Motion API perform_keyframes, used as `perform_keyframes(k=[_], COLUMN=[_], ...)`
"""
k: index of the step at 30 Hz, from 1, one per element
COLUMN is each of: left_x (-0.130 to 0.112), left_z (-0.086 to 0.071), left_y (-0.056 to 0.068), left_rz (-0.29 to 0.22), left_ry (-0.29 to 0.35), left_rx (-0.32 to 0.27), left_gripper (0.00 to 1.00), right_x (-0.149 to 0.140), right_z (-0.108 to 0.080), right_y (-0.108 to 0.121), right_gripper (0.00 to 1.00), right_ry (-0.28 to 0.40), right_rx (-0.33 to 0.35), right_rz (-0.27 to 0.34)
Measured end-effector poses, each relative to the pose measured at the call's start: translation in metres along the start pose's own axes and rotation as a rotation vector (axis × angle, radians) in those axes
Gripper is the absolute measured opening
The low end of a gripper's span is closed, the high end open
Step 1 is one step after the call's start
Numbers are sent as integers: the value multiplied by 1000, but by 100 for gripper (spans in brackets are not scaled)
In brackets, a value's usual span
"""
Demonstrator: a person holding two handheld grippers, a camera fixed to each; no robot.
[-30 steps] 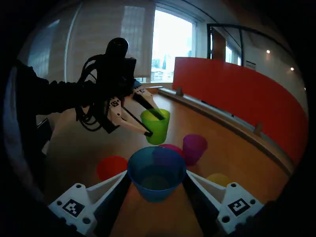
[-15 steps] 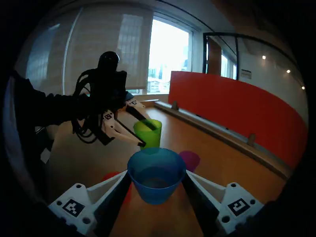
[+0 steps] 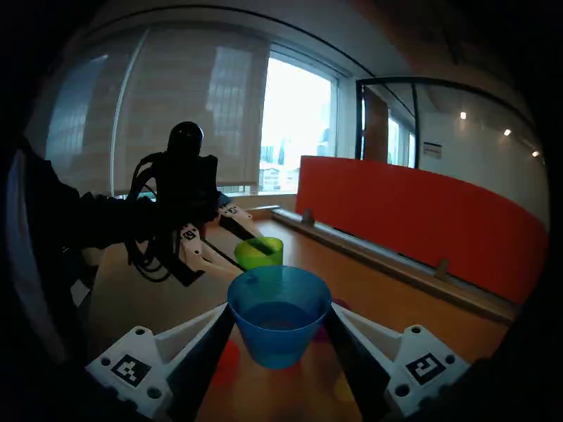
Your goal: Pour water
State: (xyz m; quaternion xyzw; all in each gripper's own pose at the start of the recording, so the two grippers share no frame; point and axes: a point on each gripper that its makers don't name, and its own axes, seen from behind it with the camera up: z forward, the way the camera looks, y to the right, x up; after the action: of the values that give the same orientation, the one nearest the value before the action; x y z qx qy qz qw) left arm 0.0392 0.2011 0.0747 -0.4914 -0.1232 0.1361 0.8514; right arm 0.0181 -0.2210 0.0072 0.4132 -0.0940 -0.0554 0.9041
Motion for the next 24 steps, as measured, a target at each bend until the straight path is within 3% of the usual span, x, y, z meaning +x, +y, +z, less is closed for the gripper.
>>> perform_keyframes(k=[14, 24], left_x=[15, 29], left_z=[-15, -24], left_y=[-2, -3], left_rz=[-22, -34], left_ry=[42, 85], left_rx=[8, 24], left_gripper=[83, 84], right_x=[28, 33], right_z=[-5, -9], right_y=[1, 1], right_gripper=[90, 90], right_ry=[78, 87], right_rx=[-20, -29], right_rz=[12, 8])
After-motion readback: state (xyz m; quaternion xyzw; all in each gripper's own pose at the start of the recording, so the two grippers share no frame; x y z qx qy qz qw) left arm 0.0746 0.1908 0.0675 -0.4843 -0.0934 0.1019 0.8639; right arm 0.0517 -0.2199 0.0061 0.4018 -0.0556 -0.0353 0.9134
